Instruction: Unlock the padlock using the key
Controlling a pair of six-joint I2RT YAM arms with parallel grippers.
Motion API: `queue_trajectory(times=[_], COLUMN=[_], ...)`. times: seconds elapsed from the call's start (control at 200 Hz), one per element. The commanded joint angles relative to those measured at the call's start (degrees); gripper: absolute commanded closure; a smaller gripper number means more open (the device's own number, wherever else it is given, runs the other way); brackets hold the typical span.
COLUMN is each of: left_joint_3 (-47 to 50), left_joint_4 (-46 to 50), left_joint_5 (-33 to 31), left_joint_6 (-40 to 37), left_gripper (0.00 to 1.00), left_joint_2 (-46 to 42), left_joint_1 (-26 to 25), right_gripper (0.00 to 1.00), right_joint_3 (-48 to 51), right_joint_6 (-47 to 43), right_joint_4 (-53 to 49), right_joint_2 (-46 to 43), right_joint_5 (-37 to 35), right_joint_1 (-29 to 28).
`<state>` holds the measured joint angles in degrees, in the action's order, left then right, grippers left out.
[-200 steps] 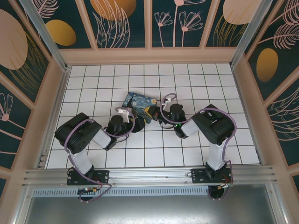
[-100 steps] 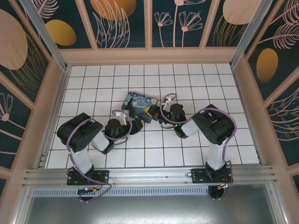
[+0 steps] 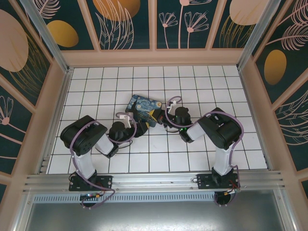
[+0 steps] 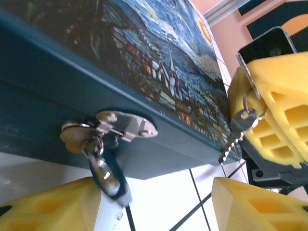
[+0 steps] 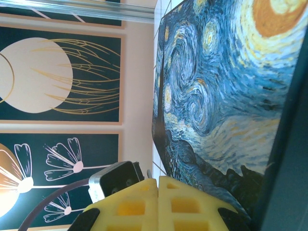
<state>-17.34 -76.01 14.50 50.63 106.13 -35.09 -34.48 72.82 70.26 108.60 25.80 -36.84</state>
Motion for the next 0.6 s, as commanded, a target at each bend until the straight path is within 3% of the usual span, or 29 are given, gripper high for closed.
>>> queue_trajectory(times=[0.0,0.42,0.596], left_joint_3=[-0.1,1.3,0.3], left_joint_4=[0.0,-1.3,1.3], left_joint_5=[-2.3,-4.6,-4.2], left_joint_6=[1.4,3.0,2.7], left_gripper=[0.39,0.61,0.78], left_joint_2=[2.5,2.4,1.5], left_joint_1=[0.3,1.4,1.8], right_gripper=[1.00,1.00,1.00], right_joint_3=[-0.7,-0.5,-0.6], right_joint_6=[0.4,0.2,0.2], right_joint_4=[-1.2,-1.1,-0.7], right_joint_2=[1.1,1.1,0.9], right_joint_5=[-0.1,-0.1,0.2], right_joint_1=[0.0,0.0,0.0])
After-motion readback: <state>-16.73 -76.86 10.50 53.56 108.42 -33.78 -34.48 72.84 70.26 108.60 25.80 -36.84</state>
